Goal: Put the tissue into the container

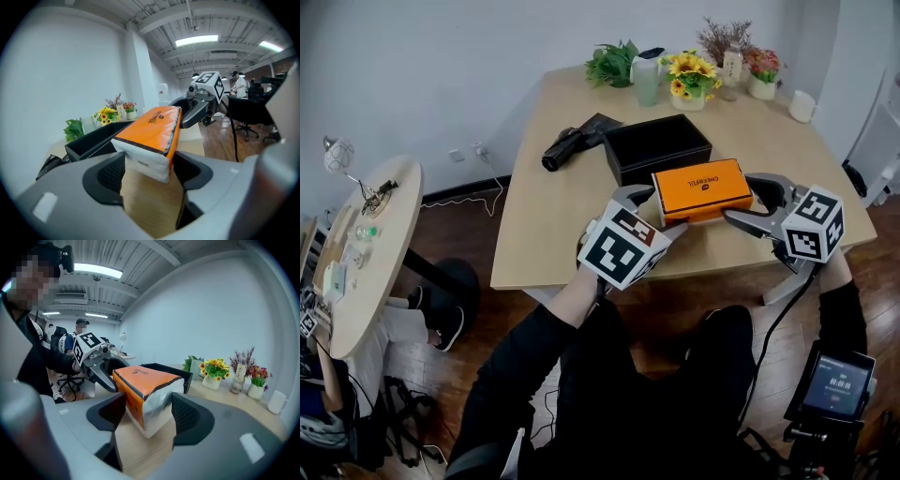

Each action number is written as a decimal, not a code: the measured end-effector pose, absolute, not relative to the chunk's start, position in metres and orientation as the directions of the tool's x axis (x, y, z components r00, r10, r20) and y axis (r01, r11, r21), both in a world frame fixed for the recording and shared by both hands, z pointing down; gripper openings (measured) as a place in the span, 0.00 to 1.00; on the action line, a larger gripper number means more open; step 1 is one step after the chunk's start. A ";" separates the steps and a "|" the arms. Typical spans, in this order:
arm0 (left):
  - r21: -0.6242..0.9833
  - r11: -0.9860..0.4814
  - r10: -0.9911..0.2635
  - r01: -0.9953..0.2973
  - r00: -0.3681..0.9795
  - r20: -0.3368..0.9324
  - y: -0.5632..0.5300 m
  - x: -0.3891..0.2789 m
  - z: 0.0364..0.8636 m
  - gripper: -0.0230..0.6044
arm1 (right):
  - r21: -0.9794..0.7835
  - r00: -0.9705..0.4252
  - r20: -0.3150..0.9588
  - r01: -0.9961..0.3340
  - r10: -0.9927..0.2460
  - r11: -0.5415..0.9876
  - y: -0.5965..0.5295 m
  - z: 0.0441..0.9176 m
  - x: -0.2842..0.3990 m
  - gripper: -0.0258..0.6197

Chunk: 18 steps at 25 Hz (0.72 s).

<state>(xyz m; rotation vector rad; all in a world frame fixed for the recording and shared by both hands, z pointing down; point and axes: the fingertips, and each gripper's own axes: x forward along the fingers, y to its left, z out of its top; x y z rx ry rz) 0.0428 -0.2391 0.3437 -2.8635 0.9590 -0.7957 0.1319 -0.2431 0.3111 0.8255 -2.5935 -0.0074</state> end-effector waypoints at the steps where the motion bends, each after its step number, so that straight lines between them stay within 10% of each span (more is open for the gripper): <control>1: -0.182 -0.810 -0.572 -0.557 0.684 0.454 -0.237 0.040 0.337 0.53 | 0.133 -0.741 0.383 -0.546 -0.551 0.827 -0.241 0.304 0.130 0.52; 18: -0.314 -0.753 -0.658 -0.578 0.647 0.387 -0.316 -0.016 0.227 0.52 | 0.298 -0.761 0.260 -0.522 -0.594 0.799 -0.314 0.191 0.074 0.50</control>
